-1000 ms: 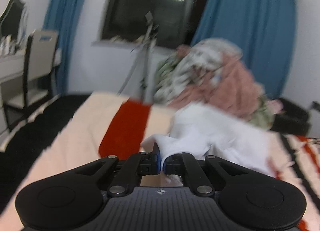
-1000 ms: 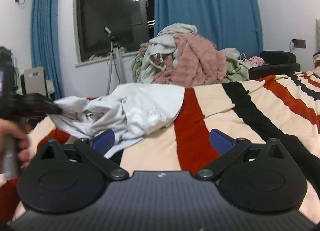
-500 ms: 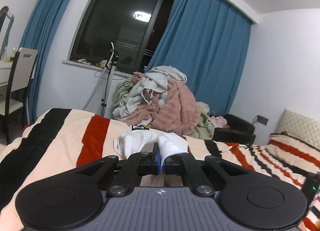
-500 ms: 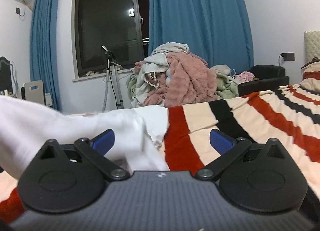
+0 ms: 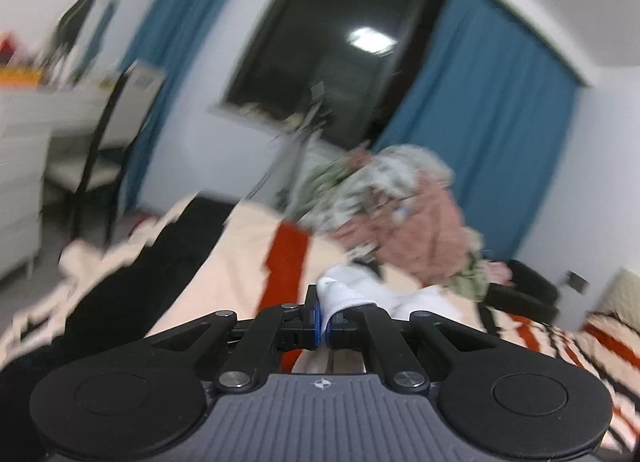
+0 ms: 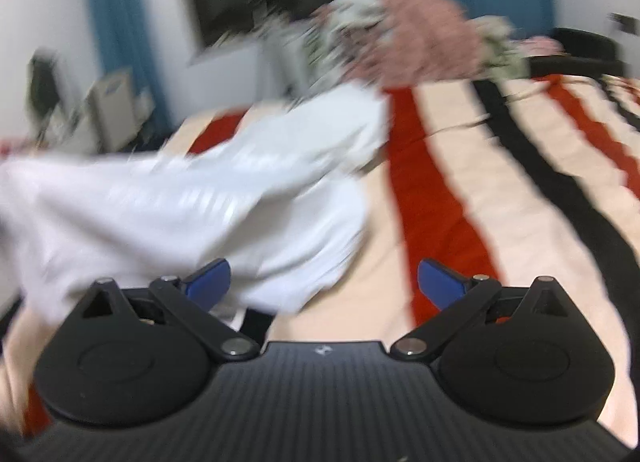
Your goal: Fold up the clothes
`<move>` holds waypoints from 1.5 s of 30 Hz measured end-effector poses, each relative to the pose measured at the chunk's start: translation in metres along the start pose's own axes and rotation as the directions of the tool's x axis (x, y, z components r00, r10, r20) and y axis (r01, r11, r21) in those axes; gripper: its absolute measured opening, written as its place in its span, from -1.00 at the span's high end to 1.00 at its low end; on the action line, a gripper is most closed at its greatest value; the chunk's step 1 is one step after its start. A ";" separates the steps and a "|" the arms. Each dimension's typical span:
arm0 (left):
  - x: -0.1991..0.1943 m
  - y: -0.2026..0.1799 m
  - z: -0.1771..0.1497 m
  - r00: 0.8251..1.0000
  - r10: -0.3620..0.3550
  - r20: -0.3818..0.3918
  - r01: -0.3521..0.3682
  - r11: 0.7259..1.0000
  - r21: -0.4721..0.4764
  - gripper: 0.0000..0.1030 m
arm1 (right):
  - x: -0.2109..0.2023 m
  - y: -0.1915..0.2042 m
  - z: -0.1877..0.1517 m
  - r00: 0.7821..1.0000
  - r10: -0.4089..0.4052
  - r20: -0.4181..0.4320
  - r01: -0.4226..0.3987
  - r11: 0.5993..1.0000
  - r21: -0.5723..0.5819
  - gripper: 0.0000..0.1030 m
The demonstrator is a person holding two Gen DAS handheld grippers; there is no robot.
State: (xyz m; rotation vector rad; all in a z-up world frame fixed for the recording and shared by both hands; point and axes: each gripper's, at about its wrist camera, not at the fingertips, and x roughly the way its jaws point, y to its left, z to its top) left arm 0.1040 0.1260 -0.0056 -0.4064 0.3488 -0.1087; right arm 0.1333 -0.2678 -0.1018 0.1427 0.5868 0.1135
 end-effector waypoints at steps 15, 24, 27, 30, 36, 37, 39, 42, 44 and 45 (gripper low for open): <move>0.116 0.063 -0.028 0.947 0.235 -0.218 -0.220 0.971 0.093 0.76 | 0.055 0.036 -0.012 0.972 -0.132 0.195 0.157 0.981 -0.118 -0.98; 0.081 0.030 -0.019 0.955 0.252 -0.158 -0.211 0.948 0.238 -0.22 | 0.023 0.030 0.003 0.924 -0.134 0.358 0.171 0.982 -0.074 -0.98; 0.053 0.007 -0.019 0.967 0.223 -0.123 -0.172 0.929 0.329 -0.39 | 0.019 0.023 0.009 0.927 -0.137 0.349 0.158 0.987 -0.033 -0.98; 0.030 -0.023 -0.030 0.982 0.146 -0.120 -0.084 0.906 0.415 -0.60 | 0.013 0.018 0.012 0.925 -0.136 0.354 0.144 0.990 0.006 -0.98; 0.038 -0.098 -0.086 0.977 0.021 -0.213 0.099 0.837 0.538 -0.72 | 0.011 0.012 0.014 0.928 -0.122 0.351 0.112 0.993 0.048 -0.98; 0.043 -0.109 -0.097 0.979 0.033 -0.202 0.095 0.800 0.592 -0.72 | 0.011 0.011 0.014 0.929 -0.122 0.350 0.113 0.992 0.047 -0.98; 0.054 -0.126 -0.119 0.984 0.072 -0.162 0.061 0.720 0.691 -0.72 | 0.011 0.010 0.014 0.930 -0.121 0.347 0.109 0.993 0.052 -0.98; 0.068 -0.136 -0.141 0.985 0.172 -0.031 -0.084 0.621 0.779 -0.73 | 0.011 0.009 0.014 0.931 -0.125 0.344 0.110 0.992 0.061 -0.98; 0.071 -0.137 -0.146 0.972 0.223 0.077 -0.194 0.566 0.801 -0.73 | 0.012 0.008 0.015 0.930 -0.129 0.343 0.112 0.991 0.068 -0.98; 0.064 -0.136 -0.141 0.972 0.216 0.090 -0.203 0.586 0.784 -0.73 | 0.012 0.008 0.015 0.930 -0.131 0.343 0.113 0.991 0.071 -0.98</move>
